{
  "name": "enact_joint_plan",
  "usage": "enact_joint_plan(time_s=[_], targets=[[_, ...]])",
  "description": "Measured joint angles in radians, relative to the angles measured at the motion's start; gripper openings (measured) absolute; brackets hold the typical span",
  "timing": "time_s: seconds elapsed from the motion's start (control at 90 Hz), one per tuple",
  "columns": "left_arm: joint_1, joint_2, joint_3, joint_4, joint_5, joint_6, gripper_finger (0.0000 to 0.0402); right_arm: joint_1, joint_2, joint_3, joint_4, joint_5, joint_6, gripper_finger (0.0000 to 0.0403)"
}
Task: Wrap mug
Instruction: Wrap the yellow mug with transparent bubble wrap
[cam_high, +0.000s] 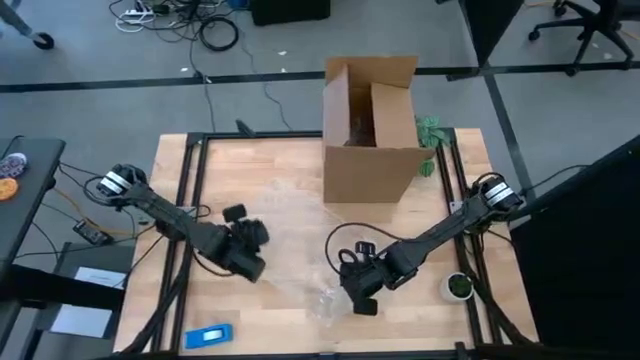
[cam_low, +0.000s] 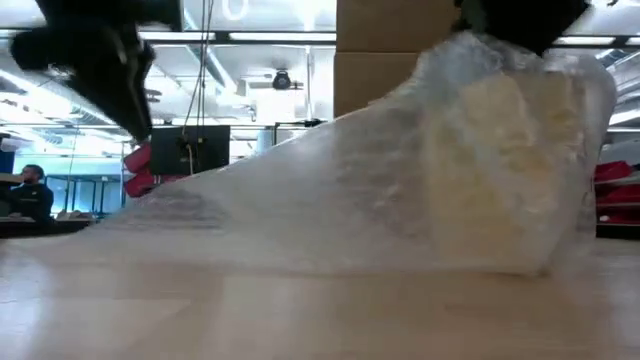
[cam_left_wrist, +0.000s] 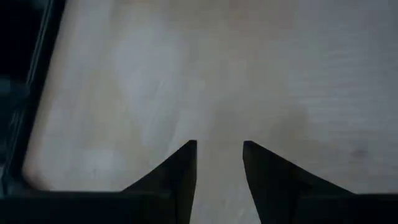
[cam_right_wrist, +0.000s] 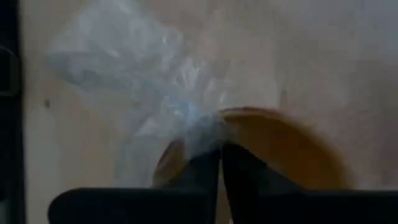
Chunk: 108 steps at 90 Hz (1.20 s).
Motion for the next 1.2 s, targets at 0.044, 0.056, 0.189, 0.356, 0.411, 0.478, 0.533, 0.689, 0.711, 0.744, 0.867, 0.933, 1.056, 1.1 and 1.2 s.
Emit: enact_joint_plan(time_s=[0.044,0.056,0.189,0.356,0.411,0.478,0.533,0.689,0.711,0.744,0.867,0.933,1.056,1.1,1.2], targets=[[0.041,0.0,-0.031,0.002,0.05,-0.012,0.0116,0.007,-0.01,0.021,-0.017,0.028,-0.012,0.0],[0.052,0.001,-0.04,0.007,0.063,-0.014,0.0116,0.009,-0.013,0.025,-0.019,0.036,-0.015,0.0],[0.182,0.008,-0.16,0.158,0.18,0.02,0.0116,0.044,-0.046,0.068,-0.05,0.097,-0.045,0.0],[0.295,0.008,-0.308,0.468,0.314,0.105,0.0135,0.071,-0.077,0.07,-0.087,0.122,-0.014,0.0],[0.319,0.005,-0.35,0.56,0.349,0.106,0.0147,0.08,-0.082,0.07,-0.115,0.122,0.014,0.0],[0.342,0.006,-0.386,0.633,0.379,0.09,0.0164,0.089,-0.083,0.07,-0.136,0.128,0.041,0.0],[0.352,0.007,-0.396,0.654,0.384,0.077,0.018,0.098,-0.083,0.07,-0.144,0.144,0.052,0.0],[0.352,0.015,-0.403,0.68,0.34,0.098,0.0203,0.108,-0.083,0.07,-0.145,0.158,0.06,0.0],[0.35,0.017,-0.404,0.685,0.328,0.098,0.0202,0.11,-0.083,0.07,-0.146,0.159,0.06,0.0],[0.346,0.017,-0.405,0.689,0.311,0.098,0.0196,0.112,-0.083,0.07,-0.155,0.159,0.063,0.0],[0.325,0.019,-0.405,0.664,0.228,0.099,0.0136,0.12,-0.083,0.07,-0.248,0.177,0.127,0.0],[0.318,0.02,-0.406,0.63,0.187,0.098,0.0081,0.132,-0.084,0.07,-0.31,0.182,0.182,0.0],[0.316,0.021,-0.407,0.567,0.151,0.074,0.0012,0.168,-0.089,0.07,-0.416,0.18,0.299,0.0],[0.315,0.022,-0.407,0.545,0.146,0.071,0.0009,0.183,-0.09,0.07,-0.457,0.18,0.346,0.0],[0.31,0.021,-0.407,0.491,0.133,0.054,0.0002,0.21,-0.084,0.07,-0.52,0.176,0.462,0.0]])
